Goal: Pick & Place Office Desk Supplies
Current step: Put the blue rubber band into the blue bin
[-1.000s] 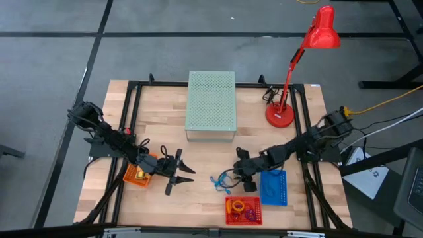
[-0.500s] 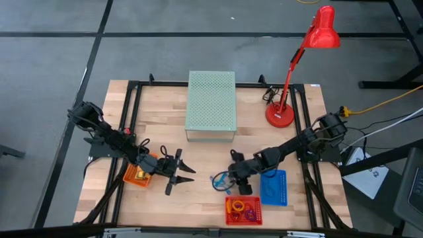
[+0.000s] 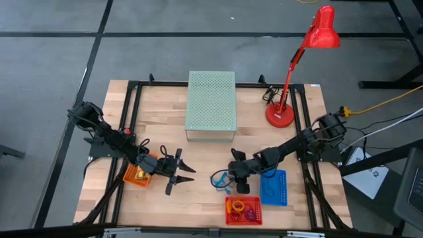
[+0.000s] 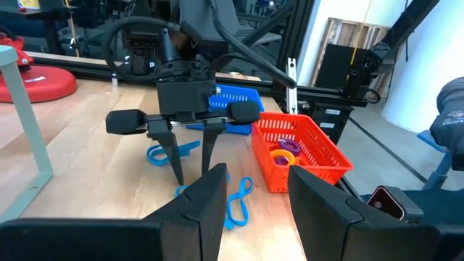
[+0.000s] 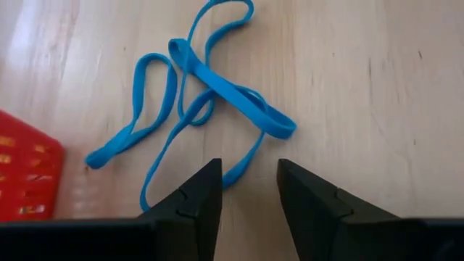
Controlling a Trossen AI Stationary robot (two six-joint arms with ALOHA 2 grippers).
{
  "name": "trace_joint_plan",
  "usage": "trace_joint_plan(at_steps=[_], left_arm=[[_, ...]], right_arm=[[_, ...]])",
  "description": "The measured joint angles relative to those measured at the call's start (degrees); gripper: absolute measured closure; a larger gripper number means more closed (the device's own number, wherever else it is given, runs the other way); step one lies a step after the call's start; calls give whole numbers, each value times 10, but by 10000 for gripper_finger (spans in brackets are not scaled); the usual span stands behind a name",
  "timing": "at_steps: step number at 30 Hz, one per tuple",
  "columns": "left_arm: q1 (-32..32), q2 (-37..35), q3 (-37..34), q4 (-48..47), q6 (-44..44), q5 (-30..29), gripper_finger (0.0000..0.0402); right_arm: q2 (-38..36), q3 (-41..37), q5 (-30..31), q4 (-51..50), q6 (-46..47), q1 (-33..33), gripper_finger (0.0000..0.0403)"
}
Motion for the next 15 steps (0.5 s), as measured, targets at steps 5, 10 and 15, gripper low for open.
trace_joint_plan(at_steps=[5,10,15], left_arm=[[0,0,0,0,0,-2,258],[0,0,0,0,0,-3,258],[0,0,0,0,0,-3,258]], right_arm=[[13,1,-22,34,8,0,266],[14,1,-4,27,34,0,275],[14,1,17,21,47,0,334]])
